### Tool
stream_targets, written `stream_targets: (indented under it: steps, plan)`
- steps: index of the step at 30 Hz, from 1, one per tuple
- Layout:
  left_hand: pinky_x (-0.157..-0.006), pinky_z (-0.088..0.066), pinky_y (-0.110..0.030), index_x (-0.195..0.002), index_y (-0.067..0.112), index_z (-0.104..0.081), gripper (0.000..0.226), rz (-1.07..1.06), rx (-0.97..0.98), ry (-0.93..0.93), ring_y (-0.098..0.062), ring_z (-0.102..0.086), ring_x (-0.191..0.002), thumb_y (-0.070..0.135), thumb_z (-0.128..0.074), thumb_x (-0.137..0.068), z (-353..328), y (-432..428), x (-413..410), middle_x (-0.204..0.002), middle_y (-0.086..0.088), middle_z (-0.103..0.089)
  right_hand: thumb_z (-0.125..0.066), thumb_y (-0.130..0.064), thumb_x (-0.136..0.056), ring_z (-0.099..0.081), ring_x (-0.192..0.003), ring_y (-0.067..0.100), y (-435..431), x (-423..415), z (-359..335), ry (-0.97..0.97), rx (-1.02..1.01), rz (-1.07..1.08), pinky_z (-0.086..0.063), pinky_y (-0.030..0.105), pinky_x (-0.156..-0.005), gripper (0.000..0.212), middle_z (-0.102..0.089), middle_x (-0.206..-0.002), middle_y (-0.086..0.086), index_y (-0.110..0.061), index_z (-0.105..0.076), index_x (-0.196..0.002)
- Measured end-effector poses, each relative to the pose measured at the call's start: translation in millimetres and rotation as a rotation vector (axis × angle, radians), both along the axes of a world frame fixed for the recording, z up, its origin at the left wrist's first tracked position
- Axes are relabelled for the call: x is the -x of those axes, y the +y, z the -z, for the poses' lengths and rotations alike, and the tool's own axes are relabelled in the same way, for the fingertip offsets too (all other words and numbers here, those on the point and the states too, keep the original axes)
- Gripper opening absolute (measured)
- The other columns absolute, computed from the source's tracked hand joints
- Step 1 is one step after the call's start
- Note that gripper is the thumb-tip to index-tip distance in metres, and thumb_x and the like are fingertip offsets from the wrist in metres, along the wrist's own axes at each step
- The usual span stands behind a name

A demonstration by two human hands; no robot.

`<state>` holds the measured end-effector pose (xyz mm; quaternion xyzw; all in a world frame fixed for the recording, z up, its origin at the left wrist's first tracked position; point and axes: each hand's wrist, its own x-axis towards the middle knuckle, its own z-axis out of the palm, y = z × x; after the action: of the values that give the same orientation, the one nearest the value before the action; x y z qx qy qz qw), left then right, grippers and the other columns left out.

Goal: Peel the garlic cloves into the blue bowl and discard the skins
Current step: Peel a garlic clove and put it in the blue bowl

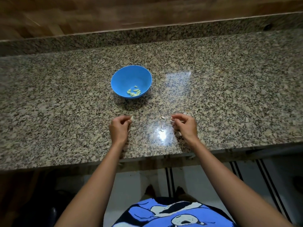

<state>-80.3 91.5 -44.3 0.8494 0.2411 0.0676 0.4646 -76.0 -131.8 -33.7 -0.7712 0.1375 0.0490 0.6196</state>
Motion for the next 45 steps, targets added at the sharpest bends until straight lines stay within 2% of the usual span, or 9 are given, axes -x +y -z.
stream_targets:
  steps: [5, 11, 16, 23, 29, 34, 39, 42, 45]
  plan:
    - [-0.058, -0.044, -0.002, -0.113, 0.006, -0.065, 0.025, -0.035, -0.090, -0.077, -0.007, -0.058, -0.087, 0.000, -0.057, -0.090, -0.7, -3.2, 5.8, -0.112, -0.008, -0.067, -0.054, -0.003, -0.089, -0.063, -0.078, 0.019, 5.9, 4.3, -1.4, 0.016, 0.045, 0.035, -0.055, 0.039, -0.077, 0.021, -0.068, -0.095, 0.002, -0.010, -0.067, -0.104]
    - [-0.095, -0.046, -0.024, -0.125, 0.011, -0.058, 0.036, 0.111, -0.212, -0.186, -0.013, -0.056, -0.112, 0.001, -0.052, -0.091, 9.4, -31.0, 22.0, -0.127, -0.002, -0.058, -0.055, -0.005, -0.089, -0.064, -0.088, 0.016, 0.5, 9.9, 4.5, 0.021, 0.056, 0.138, -0.056, 0.035, -0.081, 0.021, -0.069, -0.104, 0.004, -0.011, -0.067, -0.105]
    - [-0.088, -0.053, -0.033, -0.123, 0.010, -0.059, 0.035, 0.167, -0.278, -0.032, -0.021, -0.059, -0.101, 0.014, -0.062, -0.088, 11.0, -15.9, 3.7, -0.118, -0.007, -0.057, -0.054, -0.003, -0.089, -0.063, -0.093, 0.018, 3.0, 13.3, 1.1, 0.001, 0.059, 0.089, -0.054, 0.028, -0.079, 0.022, -0.067, -0.106, 0.004, -0.010, -0.066, -0.107]
    - [-0.086, -0.049, -0.020, -0.109, 0.001, -0.065, 0.022, 0.243, -0.425, -0.085, -0.023, -0.065, -0.093, 0.001, -0.056, -0.089, 8.9, -4.1, -5.3, -0.105, -0.015, -0.068, -0.054, -0.005, -0.090, -0.063, -0.086, 0.010, 4.8, 14.5, 0.3, 0.018, 0.049, 0.069, -0.054, 0.022, -0.073, 0.024, -0.067, -0.103, 0.001, -0.009, -0.064, -0.112]
    - [-0.059, -0.053, -0.015, -0.114, 0.005, -0.064, 0.025, 0.067, -0.215, -0.150, -0.010, -0.064, -0.072, 0.003, -0.057, -0.090, 5.4, 1.0, -4.1, -0.098, -0.006, -0.069, -0.053, -0.005, -0.091, -0.063, -0.082, 0.011, 5.1, 13.1, 1.5, 0.034, 0.023, 0.074, -0.051, 0.019, -0.065, 0.024, -0.068, -0.100, 0.004, -0.009, -0.064, -0.111]
    - [-0.062, -0.055, -0.016, -0.107, 0.006, -0.066, 0.021, -0.244, 0.229, -0.157, -0.013, -0.067, -0.077, 0.001, -0.058, -0.089, -5.5, -6.9, 3.7, -0.093, -0.008, -0.069, -0.054, -0.006, -0.091, -0.061, -0.078, 0.010, 4.4, 10.4, 2.3, 0.041, 0.009, 0.097, -0.048, 0.020, -0.062, 0.022, -0.069, -0.097, 0.004, -0.009, -0.066, -0.109]
    - [-0.072, -0.056, -0.023, -0.118, 0.012, -0.062, 0.029, 0.150, 0.123, -0.070, -0.012, -0.064, -0.088, 0.003, -0.049, -0.094, -1.4, -66.1, 21.5, -0.111, -0.006, -0.066, -0.051, -0.008, -0.092, -0.058, -0.073, 0.016, 2.7, 11.7, 4.6, 0.068, -0.014, 0.185, -0.052, 0.033, -0.072, 0.022, -0.068, -0.100, 0.004, -0.011, -0.065, -0.109]
    - [-0.110, -0.032, -0.031, -0.143, 0.017, -0.037, 0.044, 0.376, -0.077, -0.009, -0.016, -0.038, -0.132, 0.013, -0.039, -0.099, 13.0, -100.3, 13.2, -0.147, -0.002, -0.037, -0.050, -0.009, -0.093, -0.059, -0.079, 0.016, -4.3, 9.8, 6.1, 0.090, -0.053, 0.257, -0.053, 0.034, -0.075, 0.022, -0.067, -0.098, 0.002, -0.012, -0.065, -0.109]
    - [-0.118, 0.000, -0.034, -0.151, 0.017, -0.006, 0.055, 0.492, -0.240, 0.107, -0.019, -0.001, -0.146, 0.027, -0.029, -0.102, 24.0, -118.4, -4.3, -0.159, -0.002, -0.001, -0.050, -0.011, -0.094, -0.062, -0.085, 0.013, -16.8, 3.3, 8.0, 0.117, -0.123, 0.319, -0.052, 0.022, -0.070, 0.021, -0.067, -0.097, 0.001, -0.011, -0.064, -0.109]
